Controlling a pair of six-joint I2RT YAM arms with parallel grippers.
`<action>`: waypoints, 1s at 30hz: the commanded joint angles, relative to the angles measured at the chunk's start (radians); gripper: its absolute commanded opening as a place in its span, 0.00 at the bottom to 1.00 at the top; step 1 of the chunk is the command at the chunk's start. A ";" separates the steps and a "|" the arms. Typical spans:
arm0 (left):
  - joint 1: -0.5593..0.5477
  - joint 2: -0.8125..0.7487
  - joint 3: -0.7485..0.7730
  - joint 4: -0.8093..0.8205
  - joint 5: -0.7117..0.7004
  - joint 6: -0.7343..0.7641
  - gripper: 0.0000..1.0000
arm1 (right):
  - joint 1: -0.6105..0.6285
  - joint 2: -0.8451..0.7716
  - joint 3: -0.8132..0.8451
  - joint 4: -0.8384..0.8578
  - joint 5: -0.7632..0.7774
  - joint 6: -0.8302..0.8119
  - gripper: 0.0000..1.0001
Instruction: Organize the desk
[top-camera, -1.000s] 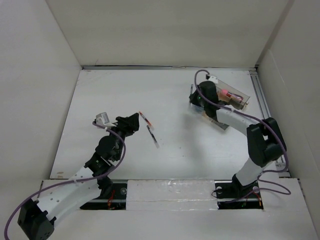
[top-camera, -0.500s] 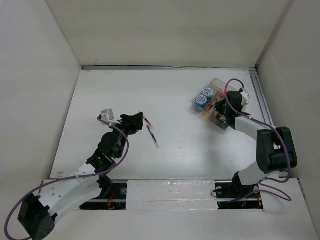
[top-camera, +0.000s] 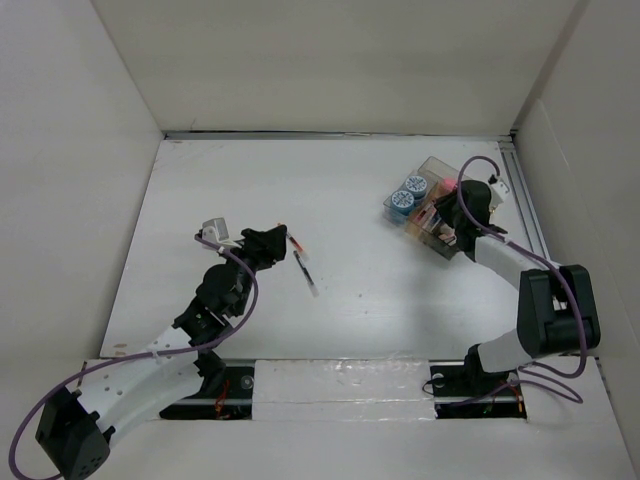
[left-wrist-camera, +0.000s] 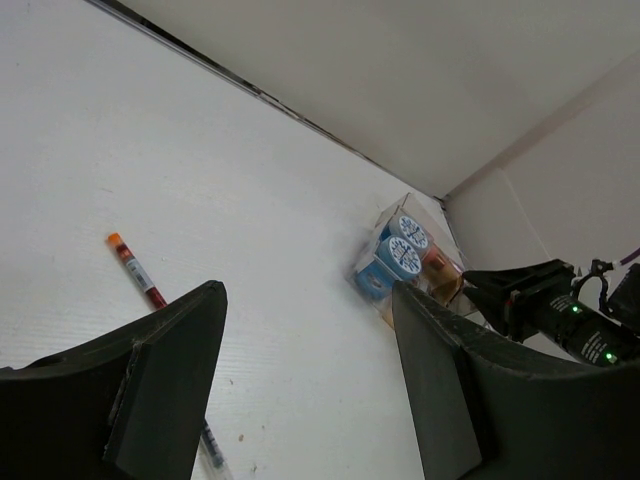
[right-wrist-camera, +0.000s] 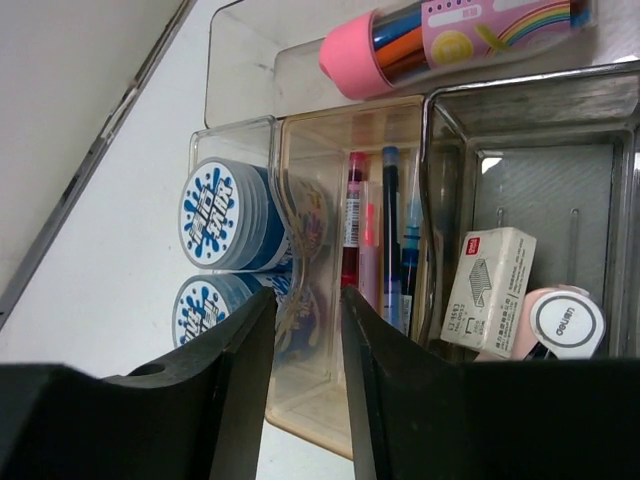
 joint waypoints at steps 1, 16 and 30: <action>0.003 -0.015 0.024 0.048 0.006 0.010 0.64 | 0.049 -0.033 0.025 0.044 0.003 -0.039 0.37; 0.003 -0.268 -0.085 -0.012 -0.209 -0.096 0.62 | 0.655 0.365 0.391 -0.080 0.028 -0.318 0.09; 0.003 -0.272 -0.072 -0.027 -0.207 -0.093 0.63 | 0.828 0.718 0.828 -0.330 0.085 -0.444 0.44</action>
